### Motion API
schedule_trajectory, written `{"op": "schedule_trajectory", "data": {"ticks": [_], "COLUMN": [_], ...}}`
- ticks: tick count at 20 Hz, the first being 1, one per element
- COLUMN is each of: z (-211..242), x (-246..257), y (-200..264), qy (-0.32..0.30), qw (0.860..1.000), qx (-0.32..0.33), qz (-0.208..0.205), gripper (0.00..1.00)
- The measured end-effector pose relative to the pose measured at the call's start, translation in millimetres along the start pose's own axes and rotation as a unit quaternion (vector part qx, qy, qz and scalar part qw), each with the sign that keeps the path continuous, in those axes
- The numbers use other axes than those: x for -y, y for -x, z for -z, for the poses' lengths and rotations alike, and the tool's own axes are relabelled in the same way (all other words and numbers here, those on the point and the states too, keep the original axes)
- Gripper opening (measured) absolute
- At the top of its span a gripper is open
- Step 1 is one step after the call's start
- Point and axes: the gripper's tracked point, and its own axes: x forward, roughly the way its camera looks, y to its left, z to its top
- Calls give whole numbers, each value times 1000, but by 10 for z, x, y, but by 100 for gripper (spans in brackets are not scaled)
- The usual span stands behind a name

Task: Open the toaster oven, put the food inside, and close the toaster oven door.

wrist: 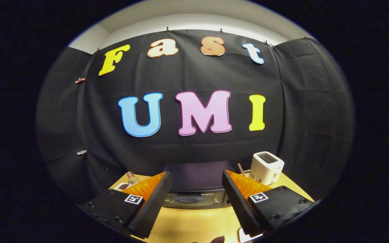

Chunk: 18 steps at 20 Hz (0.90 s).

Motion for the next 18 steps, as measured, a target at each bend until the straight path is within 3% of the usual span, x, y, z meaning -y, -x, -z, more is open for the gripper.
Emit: {"op": "schedule_trajectory", "data": {"ticks": [8, 18], "z": [1093, 1685], "x": [-126, -46], "y": [-909, -1454], "qy": [8, 29], "qw": [995, 988], "qx": [-96, -144], "qz": [15, 44], "gripper": [99, 99]}}
